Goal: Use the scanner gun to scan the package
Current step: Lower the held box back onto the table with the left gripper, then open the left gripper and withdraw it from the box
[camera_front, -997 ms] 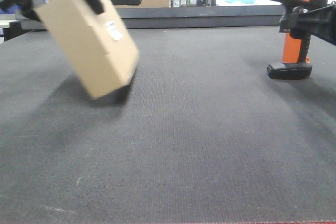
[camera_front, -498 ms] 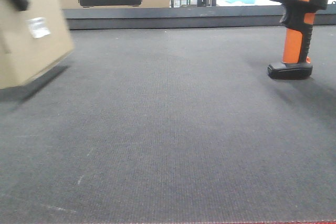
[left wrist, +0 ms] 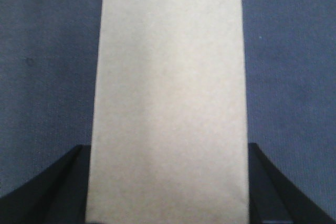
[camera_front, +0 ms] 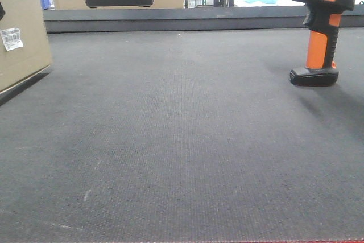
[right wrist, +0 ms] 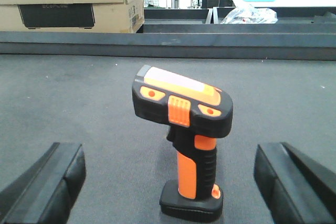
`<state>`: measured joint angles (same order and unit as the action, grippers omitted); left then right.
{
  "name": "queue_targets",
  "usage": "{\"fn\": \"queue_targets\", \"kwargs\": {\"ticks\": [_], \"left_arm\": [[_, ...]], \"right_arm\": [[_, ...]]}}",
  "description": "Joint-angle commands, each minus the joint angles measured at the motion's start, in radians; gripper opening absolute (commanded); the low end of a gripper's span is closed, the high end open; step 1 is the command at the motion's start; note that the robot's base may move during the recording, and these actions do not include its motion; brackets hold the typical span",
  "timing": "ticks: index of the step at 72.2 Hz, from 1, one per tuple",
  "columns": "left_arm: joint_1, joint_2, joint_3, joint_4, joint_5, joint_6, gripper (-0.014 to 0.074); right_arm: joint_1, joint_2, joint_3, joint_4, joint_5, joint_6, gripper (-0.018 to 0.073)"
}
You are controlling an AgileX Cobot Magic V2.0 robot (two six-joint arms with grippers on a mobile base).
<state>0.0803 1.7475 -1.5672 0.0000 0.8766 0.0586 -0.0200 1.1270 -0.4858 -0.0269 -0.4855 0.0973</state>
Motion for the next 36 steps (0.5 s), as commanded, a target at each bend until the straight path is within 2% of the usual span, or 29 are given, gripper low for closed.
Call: {"fn": "queue_targets", "kwargs": {"ticks": [1, 16, 36], "left_arm": [[0.003, 0.001, -0.003, 0.013, -0.042, -0.033, -0.0053], [0.003, 0.004, -0.003, 0.015, -0.043, -0.040, 0.0217], [0.003, 0.004, -0.003, 0.022, -0.001, -0.040, 0.0509]], "right_arm": [[-0.006, -0.010, 0.003, -0.004, -0.006, -0.001, 0.0560], [-0.006, -0.010, 0.003, -0.004, -0.006, -0.001, 0.0560], [-0.006, -0.010, 0.003, -0.004, -0.008, -0.001, 0.0560]]}}
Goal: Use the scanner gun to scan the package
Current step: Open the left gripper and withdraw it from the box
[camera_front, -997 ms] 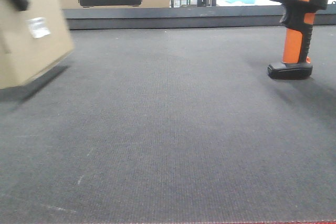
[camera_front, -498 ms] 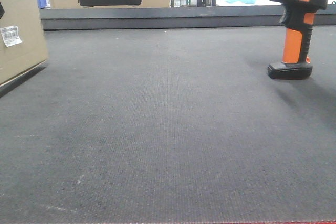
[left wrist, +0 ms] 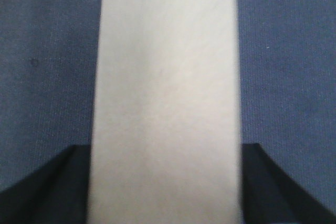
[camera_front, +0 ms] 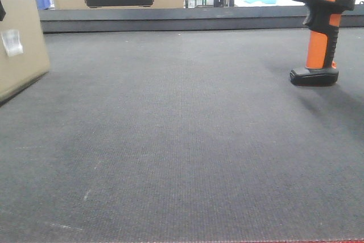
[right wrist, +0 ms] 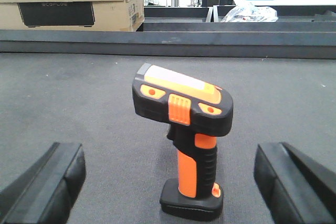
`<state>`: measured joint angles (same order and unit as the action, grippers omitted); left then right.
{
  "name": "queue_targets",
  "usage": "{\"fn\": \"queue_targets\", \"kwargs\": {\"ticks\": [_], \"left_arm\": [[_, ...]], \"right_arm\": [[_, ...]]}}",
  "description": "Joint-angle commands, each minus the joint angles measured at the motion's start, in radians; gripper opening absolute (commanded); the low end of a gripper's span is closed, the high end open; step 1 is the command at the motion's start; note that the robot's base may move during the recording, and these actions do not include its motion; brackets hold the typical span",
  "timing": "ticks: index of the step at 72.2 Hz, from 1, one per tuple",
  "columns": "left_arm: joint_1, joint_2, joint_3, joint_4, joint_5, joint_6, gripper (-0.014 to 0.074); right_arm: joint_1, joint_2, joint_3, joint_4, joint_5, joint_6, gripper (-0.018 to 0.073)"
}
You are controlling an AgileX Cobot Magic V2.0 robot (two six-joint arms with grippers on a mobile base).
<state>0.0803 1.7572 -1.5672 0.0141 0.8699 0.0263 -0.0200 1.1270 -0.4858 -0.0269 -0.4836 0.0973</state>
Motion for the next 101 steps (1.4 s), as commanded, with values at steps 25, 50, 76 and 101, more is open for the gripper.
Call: {"fn": "queue_targets", "kwargs": {"ticks": [25, 50, 76, 101], "left_arm": [[0.003, -0.074, -0.003, 0.068, -0.004, -0.049, 0.0529], [0.003, -0.286, 0.056, 0.083, 0.023, -0.063, 0.0315], [0.003, -0.596, 0.491, -0.014, -0.412, -0.063, -0.0111], [0.003, -0.775, 0.784, -0.033, -0.562, -0.063, -0.0111]], "right_arm": [[-0.006, -0.104, 0.001, -0.004, 0.029, -0.001, 0.0560], [-0.006, -0.309, 0.001, -0.004, 0.317, -0.001, 0.0311], [-0.006, -0.345, 0.001, 0.054, 0.484, -0.001, -0.0167], [-0.006, -0.450, 0.001, 0.117, 0.634, -0.001, -0.0167]]}}
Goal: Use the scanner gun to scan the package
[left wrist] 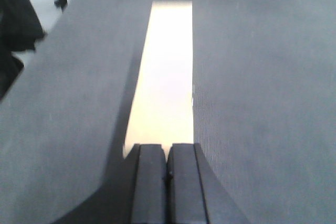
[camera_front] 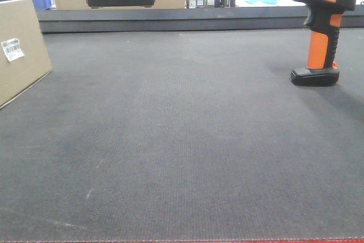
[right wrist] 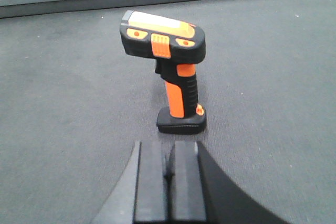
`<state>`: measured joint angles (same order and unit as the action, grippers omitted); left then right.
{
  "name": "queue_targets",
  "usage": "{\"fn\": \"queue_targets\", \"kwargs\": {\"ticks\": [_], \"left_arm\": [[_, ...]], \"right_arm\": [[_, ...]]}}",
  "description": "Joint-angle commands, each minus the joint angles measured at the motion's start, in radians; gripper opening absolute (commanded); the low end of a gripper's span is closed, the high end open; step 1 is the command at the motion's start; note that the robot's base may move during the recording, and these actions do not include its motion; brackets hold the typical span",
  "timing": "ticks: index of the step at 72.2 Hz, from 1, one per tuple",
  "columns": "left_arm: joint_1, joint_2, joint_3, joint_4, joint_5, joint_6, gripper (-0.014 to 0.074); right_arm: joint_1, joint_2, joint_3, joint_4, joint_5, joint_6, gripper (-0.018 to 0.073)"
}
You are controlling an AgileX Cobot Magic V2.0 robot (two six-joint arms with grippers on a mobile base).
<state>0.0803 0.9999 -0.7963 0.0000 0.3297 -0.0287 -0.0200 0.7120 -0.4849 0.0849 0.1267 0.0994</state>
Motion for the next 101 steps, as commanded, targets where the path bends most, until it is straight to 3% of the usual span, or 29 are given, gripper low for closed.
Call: {"fn": "queue_targets", "kwargs": {"ticks": [1, 14, 31, 44, 64, 101], "left_arm": [[0.003, -0.020, 0.013, -0.035, -0.016, -0.008, -0.0111], [0.003, -0.096, 0.066, -0.077, -0.008, -0.008, -0.0111], [0.003, -0.352, 0.353, -0.077, -0.392, -0.008, -0.0111], [0.003, -0.552, 0.456, -0.077, -0.341, -0.008, -0.0111], [0.003, -0.797, 0.469, -0.075, -0.227, -0.008, -0.0111], [0.003, -0.890, 0.469, -0.075, -0.240, -0.008, -0.0111]], "right_arm": [[-0.006, -0.045, 0.000, 0.006, 0.028, -0.003, -0.0167], [-0.006, -0.128, 0.000, 0.004, 0.068, -0.003, -0.0167], [-0.006, -0.182, 0.047, -0.027, 0.020, -0.003, -0.0167], [-0.006, -0.255, 0.103, -0.027, -0.027, -0.003, -0.0167], [-0.006, -0.412, 0.110, -0.027, 0.044, -0.003, -0.0167], [-0.006, -0.496, 0.110, -0.027, 0.022, -0.003, -0.0167]]}}
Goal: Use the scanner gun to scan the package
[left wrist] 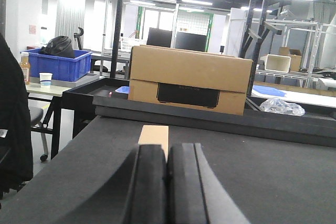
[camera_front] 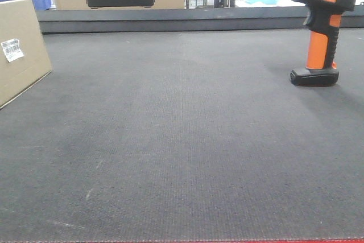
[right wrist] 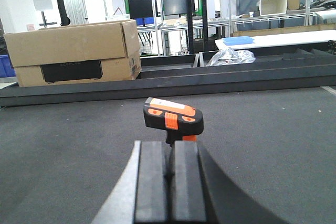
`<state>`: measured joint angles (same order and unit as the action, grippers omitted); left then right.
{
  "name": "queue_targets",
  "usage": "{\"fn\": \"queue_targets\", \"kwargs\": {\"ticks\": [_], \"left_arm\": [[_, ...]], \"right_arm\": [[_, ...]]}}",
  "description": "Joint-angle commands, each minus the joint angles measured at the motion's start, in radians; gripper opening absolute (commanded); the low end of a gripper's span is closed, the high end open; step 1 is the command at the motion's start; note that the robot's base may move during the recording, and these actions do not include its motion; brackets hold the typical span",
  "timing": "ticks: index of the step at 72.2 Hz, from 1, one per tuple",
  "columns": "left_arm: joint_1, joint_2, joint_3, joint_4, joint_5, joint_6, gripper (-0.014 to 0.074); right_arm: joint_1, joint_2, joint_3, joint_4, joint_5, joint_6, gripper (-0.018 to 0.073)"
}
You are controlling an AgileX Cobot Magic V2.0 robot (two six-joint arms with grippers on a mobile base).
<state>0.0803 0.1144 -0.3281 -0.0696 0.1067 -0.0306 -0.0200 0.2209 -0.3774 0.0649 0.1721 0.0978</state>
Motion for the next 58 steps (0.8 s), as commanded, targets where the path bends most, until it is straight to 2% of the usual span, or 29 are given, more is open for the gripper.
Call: {"fn": "queue_targets", "kwargs": {"ticks": [1, 33, 38, 45, 58], "left_arm": [[0.003, -0.005, 0.001, -0.005, -0.017, -0.007, -0.0111], [0.003, -0.005, 0.001, -0.005, -0.017, -0.007, -0.0111], [0.003, -0.005, 0.001, -0.005, -0.017, -0.007, -0.0111], [0.003, -0.005, 0.001, -0.005, -0.017, -0.007, -0.0111], [0.003, -0.005, 0.001, -0.005, -0.017, -0.007, -0.0111]], "right_arm": [[-0.006, -0.005, 0.003, -0.007, -0.024, -0.001, -0.0167], [-0.006, -0.014, 0.037, -0.005, -0.044, -0.004, -0.0167], [-0.006, -0.038, 0.086, 0.013, -0.069, -0.098, -0.0167], [-0.006, -0.105, 0.163, 0.124, -0.072, -0.290, -0.0167], [-0.009, -0.221, 0.293, 0.119, -0.079, -0.277, -0.0168]]}}
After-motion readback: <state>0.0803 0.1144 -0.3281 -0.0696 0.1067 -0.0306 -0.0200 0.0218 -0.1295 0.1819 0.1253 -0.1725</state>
